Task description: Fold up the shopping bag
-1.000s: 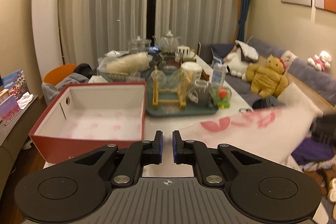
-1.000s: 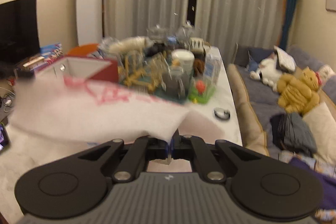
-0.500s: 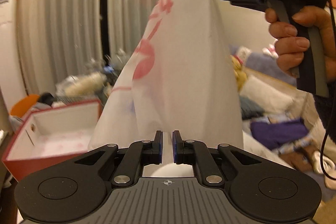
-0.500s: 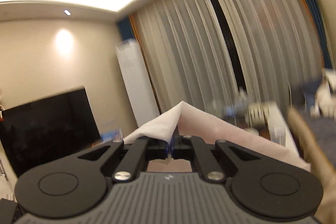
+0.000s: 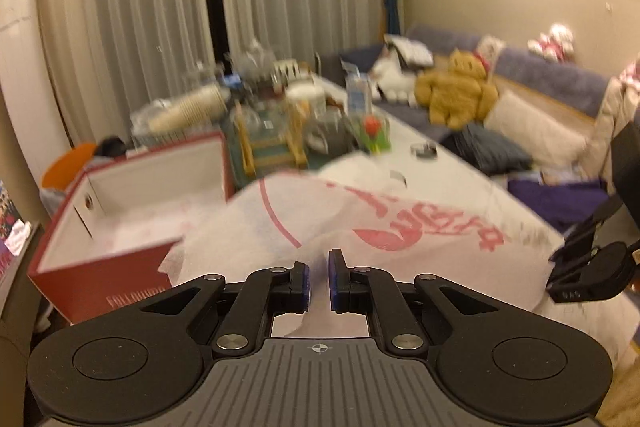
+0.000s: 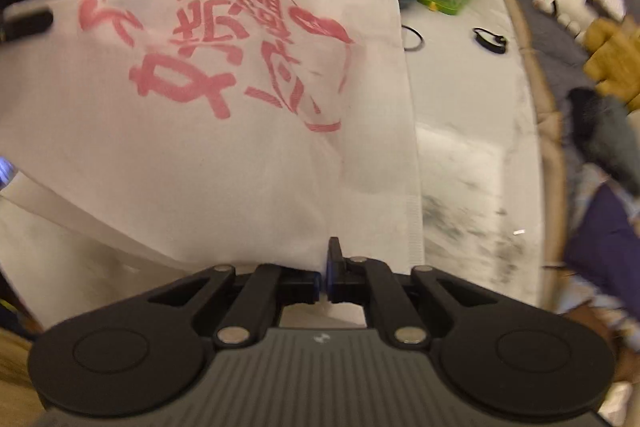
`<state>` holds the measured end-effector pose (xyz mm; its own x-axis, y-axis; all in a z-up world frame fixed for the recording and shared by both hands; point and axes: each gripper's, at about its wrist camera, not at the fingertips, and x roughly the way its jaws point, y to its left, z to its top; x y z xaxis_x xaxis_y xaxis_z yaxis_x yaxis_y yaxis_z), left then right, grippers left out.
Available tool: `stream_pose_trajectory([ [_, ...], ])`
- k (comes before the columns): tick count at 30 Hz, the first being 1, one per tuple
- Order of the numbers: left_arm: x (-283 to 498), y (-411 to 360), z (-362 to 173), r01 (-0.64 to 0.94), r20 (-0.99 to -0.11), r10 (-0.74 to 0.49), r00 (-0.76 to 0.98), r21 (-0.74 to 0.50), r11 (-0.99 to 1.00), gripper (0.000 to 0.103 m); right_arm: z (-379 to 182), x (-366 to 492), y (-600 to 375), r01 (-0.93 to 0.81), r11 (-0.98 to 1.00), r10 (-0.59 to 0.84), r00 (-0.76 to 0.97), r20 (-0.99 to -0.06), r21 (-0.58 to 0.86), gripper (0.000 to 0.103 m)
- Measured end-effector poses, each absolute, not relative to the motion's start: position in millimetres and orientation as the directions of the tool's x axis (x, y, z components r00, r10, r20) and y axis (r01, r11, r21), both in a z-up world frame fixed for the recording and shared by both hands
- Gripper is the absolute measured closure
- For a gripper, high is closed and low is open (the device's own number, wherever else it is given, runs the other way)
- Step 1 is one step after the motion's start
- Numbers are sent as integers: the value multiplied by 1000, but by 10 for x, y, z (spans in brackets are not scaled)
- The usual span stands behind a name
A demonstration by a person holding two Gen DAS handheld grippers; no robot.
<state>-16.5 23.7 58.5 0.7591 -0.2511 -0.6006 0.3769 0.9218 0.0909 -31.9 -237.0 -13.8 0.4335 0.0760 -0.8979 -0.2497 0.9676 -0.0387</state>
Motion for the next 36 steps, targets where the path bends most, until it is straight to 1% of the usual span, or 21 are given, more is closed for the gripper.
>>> stream_pose_trajectory([
  [4,-162,90,346,429,-715,-248,654,81,900,95,-413,-366,-2210,-354,918,-34,378,-925,-179,97],
  [6,-72,23,129,431,-799,-201,566,80,899,95,-466,-376,-2190,-390,893,-77,360,-930,-225,78],
  [7,-51,18,-34,422,-816,-183,549,81,903,95,-450,-392,-2212,-392,886,-97,368,-925,-249,71],
  [8,-57,22,-153,415,-820,-172,545,86,906,95,-435,-409,-2233,-394,878,-116,376,-919,-272,61],
  [10,-93,96,-305,383,-825,-181,536,47,923,95,-275,-471,-2355,-411,890,-17,406,-914,-199,56],
  [11,-119,144,-339,364,-823,-196,533,14,931,95,-149,-482,-2458,-424,898,77,408,-910,-114,50],
  [12,-166,193,-308,360,-815,-221,535,-17,933,95,-20,-492,-2564,-438,898,173,407,-897,-26,40],
  [13,-215,239,-273,359,-805,-247,539,-46,932,95,101,-496,-2671,-448,893,254,404,-879,53,33],
  [15,-346,301,-152,389,-770,-283,572,-49,920,95,330,-540,-2895,-450,869,397,391,-830,203,5],
  [16,-411,334,-93,402,-756,-292,586,-41,915,95,422,-554,-3003,-449,851,458,378,-804,274,1],
  [18,-471,417,2,408,-742,-287,607,-19,913,95,585,-551,-3200,-442,815,547,372,-750,376,0],
  [21,-441,485,112,388,-668,-305,678,-27,921,95,686,-418,-3314,-318,901,428,559,-710,294,0],
  [22,-424,501,143,379,-637,-311,705,-32,925,94,629,-329,-3204,-301,925,372,592,-715,232,1],
  [23,-389,517,182,370,-607,-316,729,-39,928,89,568,-237,-3085,-284,944,313,622,-717,166,4],
  [24,-262,533,260,353,-590,-315,744,-54,934,67,506,-146,-2967,-265,959,254,651,-715,100,5],
  [25,-229,529,305,329,-568,-309,763,-70,942,28,429,-81,-2836,-266,961,240,669,-704,75,5],
  [26,-197,526,349,307,-546,-302,781,-84,948,4,330,-7,-2672,-275,960,231,667,-708,54,6],
  [27,-175,530,382,294,-523,-295,800,-88,952,0,212,103,-2548,-289,956,233,653,-721,47,6],
  [30,-154,565,392,276,-488,-286,824,-94,956,0,-83,196,-2202,-315,949,207,603,-770,8,4],
  [34,-201,654,276,212,-538,-219,814,-76,974,0,-434,198,-1892,-310,948,121,563,-817,-74,0],
  [36,-266,719,238,186,-548,-206,811,-92,978,0,-539,169,-1899,-291,954,105,547,-831,-71,0],
])
